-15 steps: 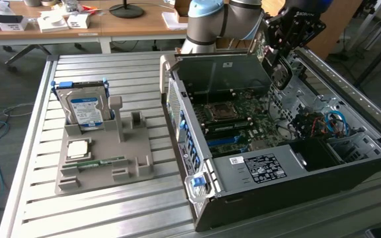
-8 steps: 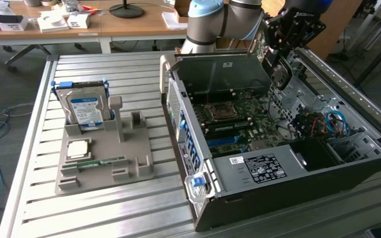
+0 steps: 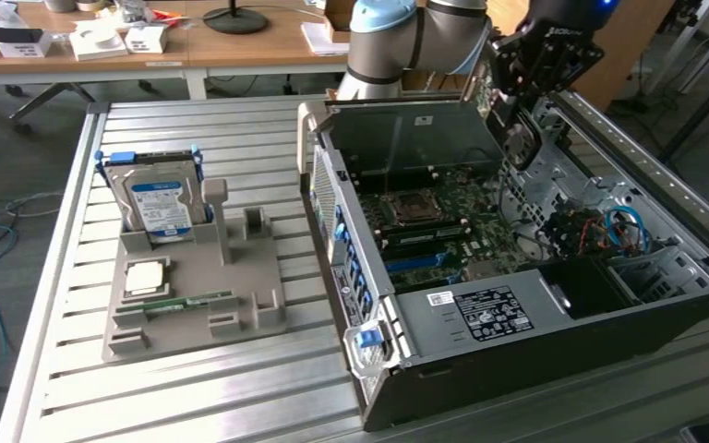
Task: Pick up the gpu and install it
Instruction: 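Pick up the gpu and move the gpu toward the slot, then insert the gpu into the slot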
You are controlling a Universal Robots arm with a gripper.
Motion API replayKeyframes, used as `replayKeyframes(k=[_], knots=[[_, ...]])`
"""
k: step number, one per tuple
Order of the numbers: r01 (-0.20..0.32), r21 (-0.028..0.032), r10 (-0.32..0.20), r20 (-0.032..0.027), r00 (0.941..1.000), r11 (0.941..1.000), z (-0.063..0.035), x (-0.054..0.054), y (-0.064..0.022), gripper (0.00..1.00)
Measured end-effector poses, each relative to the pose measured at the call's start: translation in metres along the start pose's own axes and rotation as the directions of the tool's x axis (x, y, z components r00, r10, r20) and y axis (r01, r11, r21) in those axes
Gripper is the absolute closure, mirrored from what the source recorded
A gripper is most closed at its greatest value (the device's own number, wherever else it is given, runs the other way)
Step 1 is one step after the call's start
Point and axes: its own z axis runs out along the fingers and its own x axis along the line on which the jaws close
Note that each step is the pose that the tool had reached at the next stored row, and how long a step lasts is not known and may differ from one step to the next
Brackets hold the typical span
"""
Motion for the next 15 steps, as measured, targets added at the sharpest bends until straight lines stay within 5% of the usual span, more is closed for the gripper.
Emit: replayKeyframes(k=[15], knots=[[0.000, 0.0001, 0.000, 0.0000, 1.0000, 1.0000, 0.0043, -0.0053, -0.0003, 0.74]])
